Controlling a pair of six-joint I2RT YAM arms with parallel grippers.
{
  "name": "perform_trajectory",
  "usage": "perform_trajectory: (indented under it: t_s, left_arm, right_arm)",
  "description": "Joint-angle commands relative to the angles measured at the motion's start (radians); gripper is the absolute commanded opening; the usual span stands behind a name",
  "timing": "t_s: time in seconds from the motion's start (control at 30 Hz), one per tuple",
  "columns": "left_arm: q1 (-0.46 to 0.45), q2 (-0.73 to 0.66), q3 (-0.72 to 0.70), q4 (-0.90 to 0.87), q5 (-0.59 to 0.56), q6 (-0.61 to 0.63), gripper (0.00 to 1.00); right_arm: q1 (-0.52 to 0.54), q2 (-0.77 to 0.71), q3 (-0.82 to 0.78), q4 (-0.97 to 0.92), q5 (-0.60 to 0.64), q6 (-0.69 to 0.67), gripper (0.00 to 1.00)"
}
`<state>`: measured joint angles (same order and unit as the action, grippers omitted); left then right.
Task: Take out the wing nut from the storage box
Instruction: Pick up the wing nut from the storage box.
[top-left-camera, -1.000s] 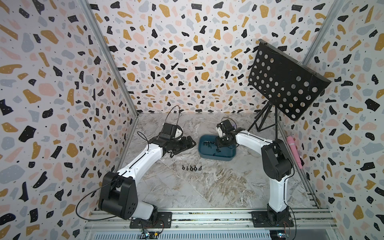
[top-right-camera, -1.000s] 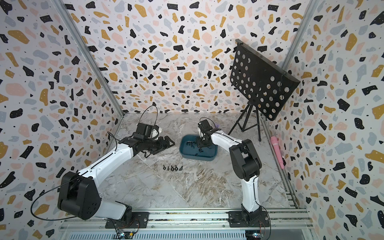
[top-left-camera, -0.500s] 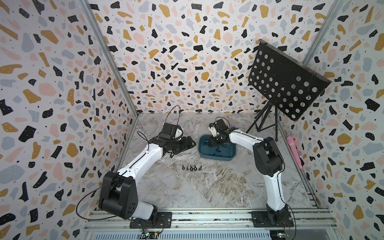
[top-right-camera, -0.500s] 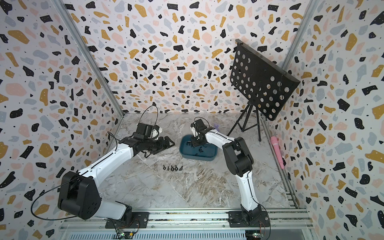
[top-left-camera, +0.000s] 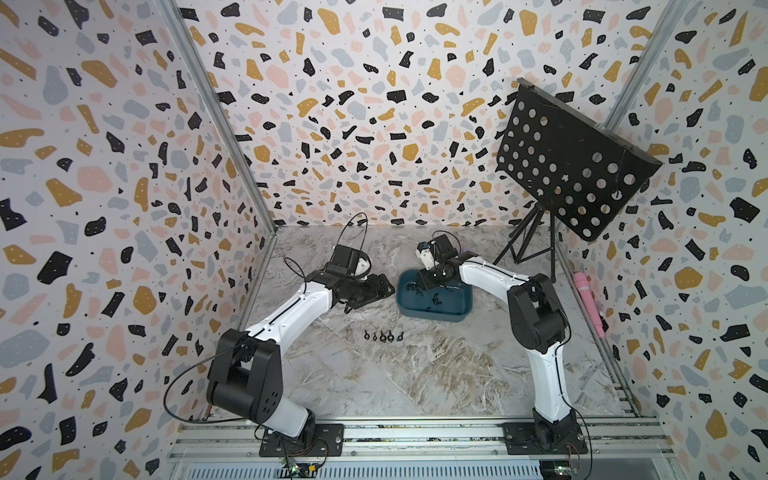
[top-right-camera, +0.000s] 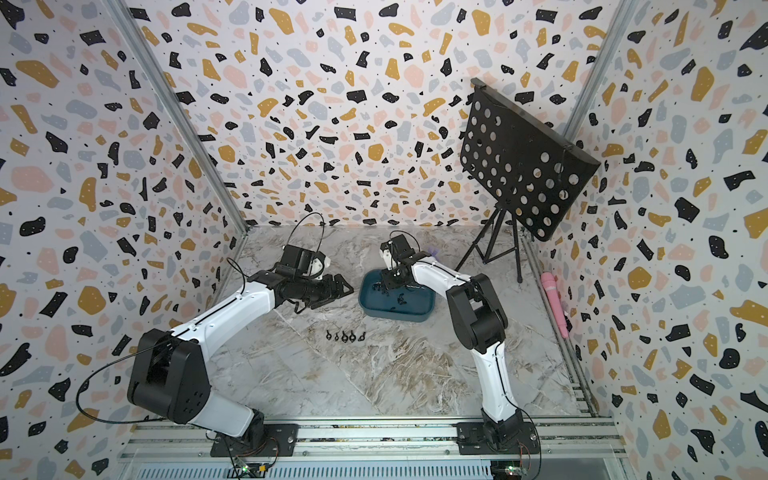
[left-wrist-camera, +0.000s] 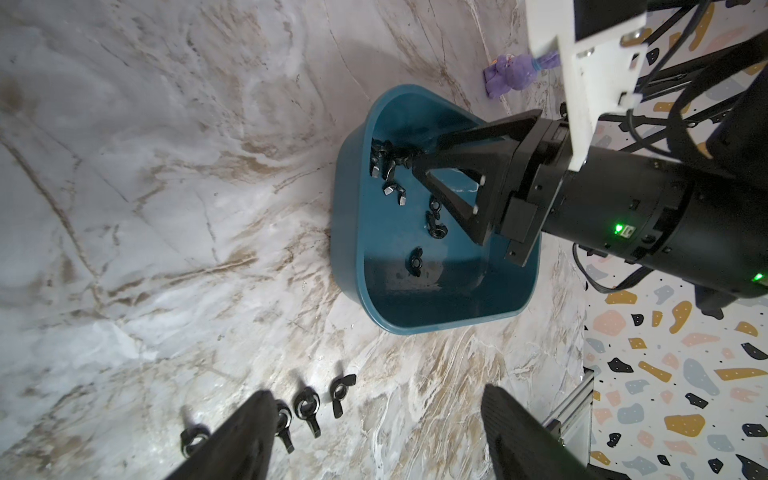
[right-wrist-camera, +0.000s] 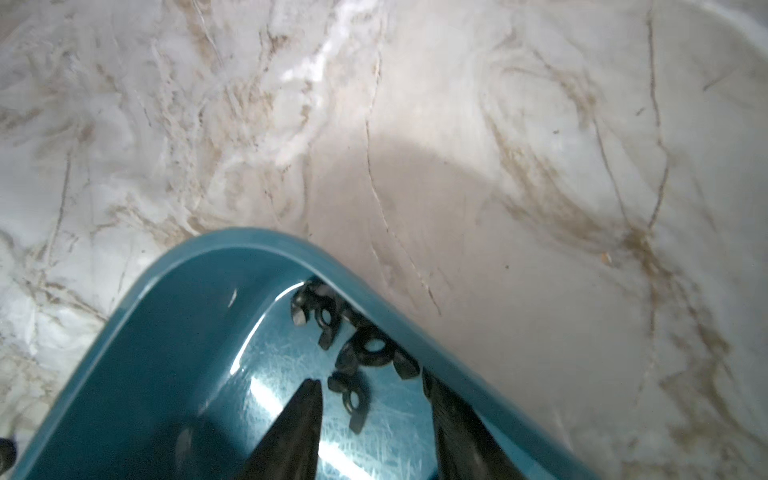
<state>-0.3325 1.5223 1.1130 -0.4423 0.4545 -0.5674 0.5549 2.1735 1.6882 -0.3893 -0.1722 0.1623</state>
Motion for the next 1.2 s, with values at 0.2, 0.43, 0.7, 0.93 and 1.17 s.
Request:
perform_trajectory:
  t_s: [0.2,0.43,0.7,0.93,1.17]
  left_arm:
    - [-0.004,-0.034,0.018,-0.005,0.002,0.027,0.81]
    - [-0.004,-0.029,0.020,-0.005,0.003,0.028,0.81]
    - [-0.005,-0.023,0.022,-0.004,0.002,0.029,0.81]
    - [-0.004,-0.030,0.019,-0.005,0.002,0.031,0.81]
    - [-0.005,-0.028,0.021,-0.004,0.004,0.031,0.81]
  right_arm:
    - [0.020,0.085,0.094,-0.031,-0.044,-0.014,0.49]
    - [0.043,0.046,0.040,-0.036,-0.067,0.020,0.47]
    - [0.042,-0.030,-0.005,-0.019,-0.036,0.036,0.52]
    - [0.021,-0.015,0.049,-0.034,-0.032,0.024,0.56]
    - [0.020,0.045,0.089,-0.061,-0.061,-0.001,0.52]
